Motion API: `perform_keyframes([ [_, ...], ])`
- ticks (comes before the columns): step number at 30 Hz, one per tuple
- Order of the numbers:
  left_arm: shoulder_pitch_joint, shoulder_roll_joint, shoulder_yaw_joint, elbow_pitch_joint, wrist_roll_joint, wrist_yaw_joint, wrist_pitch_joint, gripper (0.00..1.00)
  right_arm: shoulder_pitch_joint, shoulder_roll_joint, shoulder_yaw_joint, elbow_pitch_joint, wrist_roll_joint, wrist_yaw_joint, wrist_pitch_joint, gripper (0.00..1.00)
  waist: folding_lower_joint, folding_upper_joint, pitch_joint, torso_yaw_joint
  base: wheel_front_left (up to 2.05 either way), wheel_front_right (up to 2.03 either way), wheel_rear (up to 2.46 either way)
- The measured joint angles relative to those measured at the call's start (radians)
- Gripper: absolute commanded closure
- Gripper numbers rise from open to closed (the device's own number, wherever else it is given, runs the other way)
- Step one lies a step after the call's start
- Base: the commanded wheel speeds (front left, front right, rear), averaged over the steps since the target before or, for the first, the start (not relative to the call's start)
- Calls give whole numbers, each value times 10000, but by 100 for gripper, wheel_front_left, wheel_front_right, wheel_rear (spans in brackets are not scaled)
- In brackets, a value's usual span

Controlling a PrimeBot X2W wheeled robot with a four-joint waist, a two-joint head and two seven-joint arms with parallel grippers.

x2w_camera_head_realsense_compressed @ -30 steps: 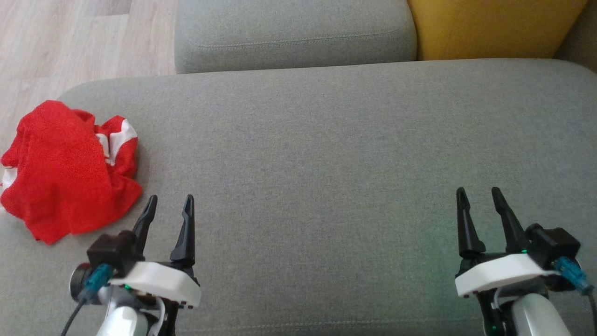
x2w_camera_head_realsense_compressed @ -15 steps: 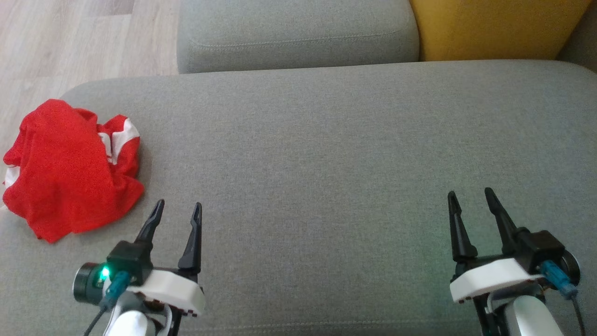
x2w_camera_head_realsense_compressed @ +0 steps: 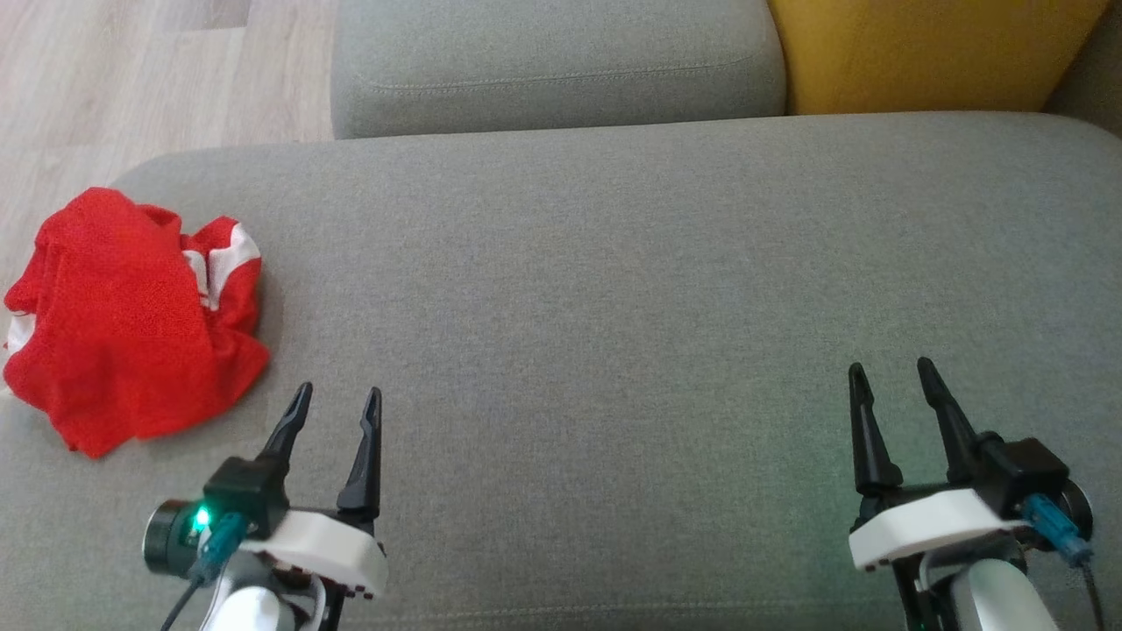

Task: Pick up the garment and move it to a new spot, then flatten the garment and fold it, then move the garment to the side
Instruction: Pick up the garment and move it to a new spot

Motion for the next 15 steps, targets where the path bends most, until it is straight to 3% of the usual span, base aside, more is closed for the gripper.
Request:
perform_keyframes([
  [15,0,-240,341,150,0,-176,0,0,0,8,4,38,132,0,0,0,0,0,-11,30,0,0,0],
])
